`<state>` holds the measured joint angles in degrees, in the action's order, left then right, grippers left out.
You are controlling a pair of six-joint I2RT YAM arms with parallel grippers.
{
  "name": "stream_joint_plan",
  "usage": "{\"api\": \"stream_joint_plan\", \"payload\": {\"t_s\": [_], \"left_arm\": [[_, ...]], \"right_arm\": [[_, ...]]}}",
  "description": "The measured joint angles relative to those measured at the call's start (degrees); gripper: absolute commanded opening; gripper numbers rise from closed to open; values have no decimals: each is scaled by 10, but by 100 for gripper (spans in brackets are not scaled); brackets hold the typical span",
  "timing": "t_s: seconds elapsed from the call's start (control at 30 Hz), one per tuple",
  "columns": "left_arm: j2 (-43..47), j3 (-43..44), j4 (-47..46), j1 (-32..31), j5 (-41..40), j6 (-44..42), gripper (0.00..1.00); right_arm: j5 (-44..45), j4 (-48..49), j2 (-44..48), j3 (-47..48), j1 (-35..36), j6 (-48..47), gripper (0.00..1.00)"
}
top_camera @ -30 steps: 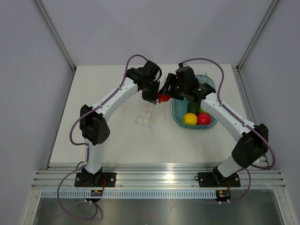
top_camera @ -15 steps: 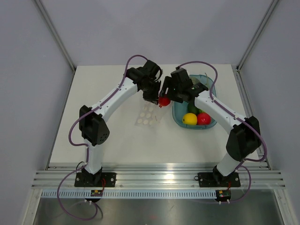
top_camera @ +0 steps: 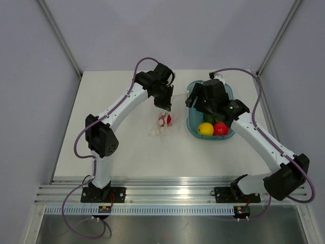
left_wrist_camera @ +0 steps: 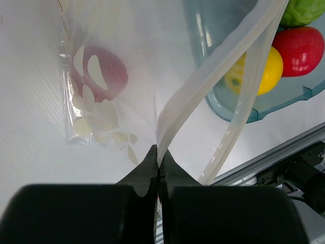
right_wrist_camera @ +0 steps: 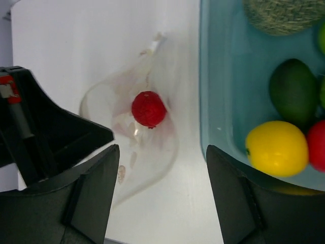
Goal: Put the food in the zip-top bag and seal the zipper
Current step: Pick up the fake fruit from the bin.
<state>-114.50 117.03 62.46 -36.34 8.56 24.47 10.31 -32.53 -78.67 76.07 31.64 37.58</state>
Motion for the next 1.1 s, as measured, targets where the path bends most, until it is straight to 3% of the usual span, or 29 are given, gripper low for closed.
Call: {"api": "stream_joint_plan", "payload": {"t_s": [0.23, 0.73, 0.83, 0.87, 0.93, 0.97, 1.1], "left_arm": [[0, 0, 0, 3, 0, 0, 0], [0, 0, 0, 3, 0, 0, 0], [0, 0, 1, 3, 0, 0, 0], [0, 0, 1, 3, 0, 0, 0], [0, 0, 1, 3, 0, 0, 0], [0, 0, 1, 3, 0, 0, 0], [0, 0, 1, 3, 0, 0, 0]], "right_arm": [[11, -45, 63, -121, -93, -13, 90], [-7, -45, -87, -158, -96, -45, 96], [-4, -37, -112, -156, -96, -51, 90], [-3, -35, -119, -155, -96, -53, 80], [-3, -31, -127, -154, -96, -60, 68], [-2, -29, -127, -153, -96, -61, 54], [2, -23, -122, -153, -96, -61, 42]]}}
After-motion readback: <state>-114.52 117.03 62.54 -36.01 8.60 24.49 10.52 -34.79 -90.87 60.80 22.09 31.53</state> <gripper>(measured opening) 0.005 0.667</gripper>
